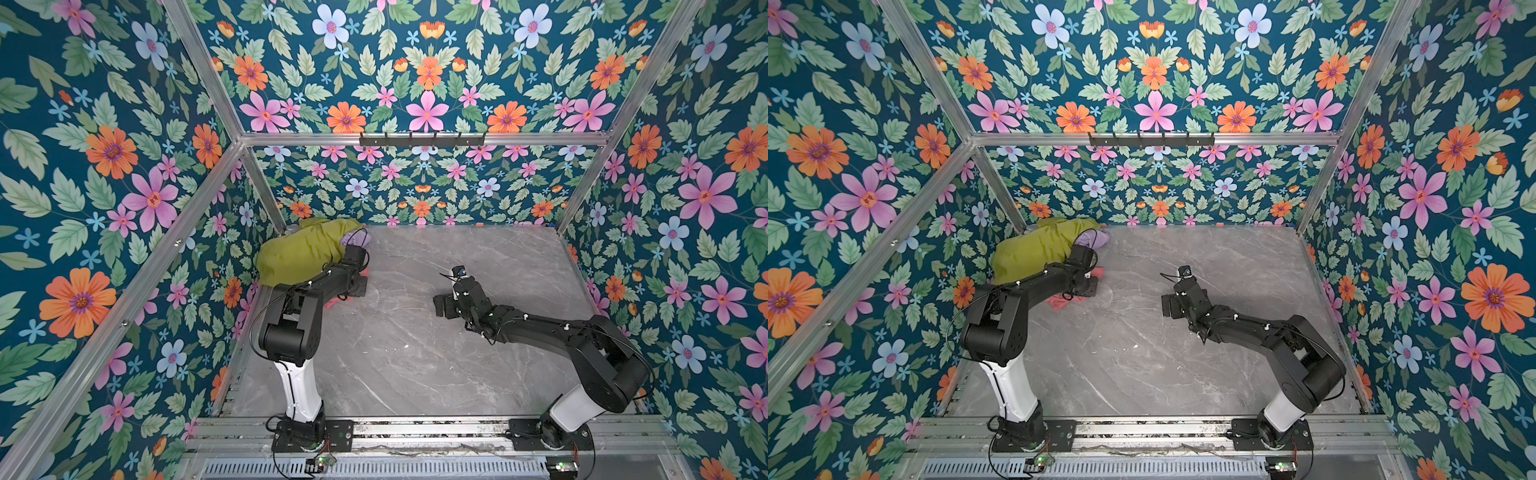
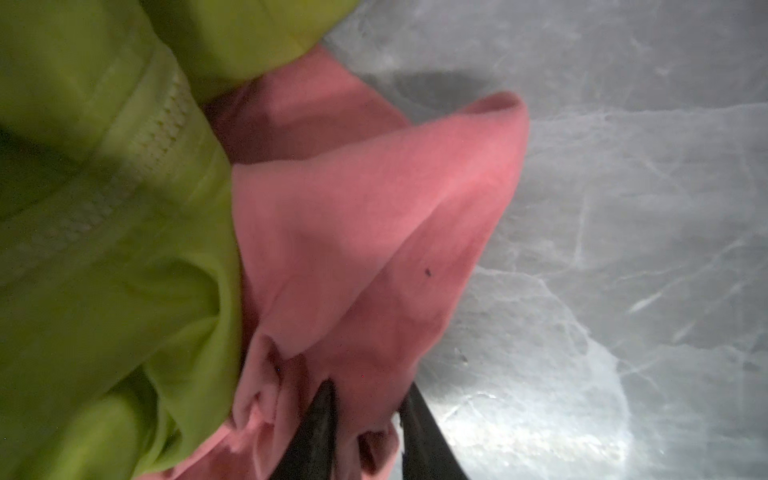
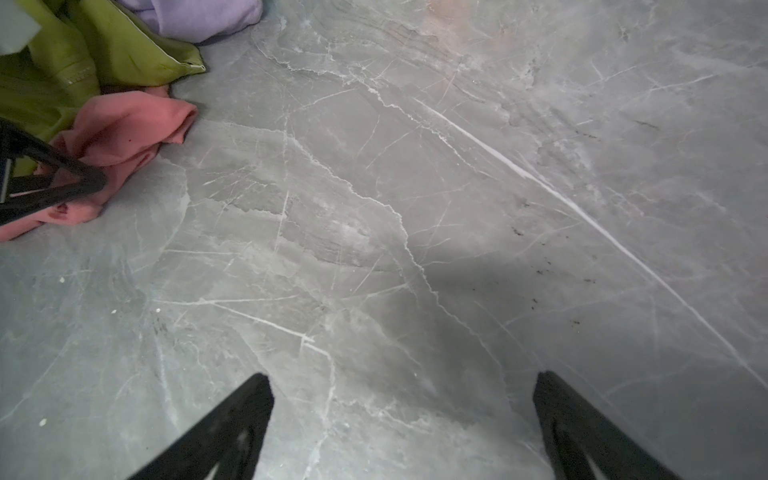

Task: Pick out a specific cloth from the pile
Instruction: 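Pinch the pink cloth with the left gripper and lift it slightly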

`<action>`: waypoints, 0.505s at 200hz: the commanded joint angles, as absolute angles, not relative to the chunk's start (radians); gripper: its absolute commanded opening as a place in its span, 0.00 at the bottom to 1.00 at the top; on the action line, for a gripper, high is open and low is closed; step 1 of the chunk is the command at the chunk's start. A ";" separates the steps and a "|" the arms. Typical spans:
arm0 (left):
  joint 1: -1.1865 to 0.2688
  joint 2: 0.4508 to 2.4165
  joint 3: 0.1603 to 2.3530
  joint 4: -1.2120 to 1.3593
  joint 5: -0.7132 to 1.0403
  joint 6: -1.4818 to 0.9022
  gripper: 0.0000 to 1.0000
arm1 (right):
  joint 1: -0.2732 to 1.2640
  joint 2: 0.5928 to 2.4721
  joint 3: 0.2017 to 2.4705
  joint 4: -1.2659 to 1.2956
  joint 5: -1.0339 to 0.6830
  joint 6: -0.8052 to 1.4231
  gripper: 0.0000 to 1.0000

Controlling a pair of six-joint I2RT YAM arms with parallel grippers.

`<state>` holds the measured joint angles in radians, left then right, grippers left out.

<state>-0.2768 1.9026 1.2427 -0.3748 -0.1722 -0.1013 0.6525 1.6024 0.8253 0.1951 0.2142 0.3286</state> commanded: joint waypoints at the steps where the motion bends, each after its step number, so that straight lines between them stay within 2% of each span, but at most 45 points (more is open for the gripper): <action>1: -0.275 1.904 1.247 -0.400 -0.204 -0.087 0.25 | 0.653 1.603 0.825 0.188 0.239 0.317 0.99; 101: -0.273 1.901 1.264 -0.429 -0.189 -0.065 0.03 | 0.655 1.611 0.835 0.197 0.224 0.324 0.99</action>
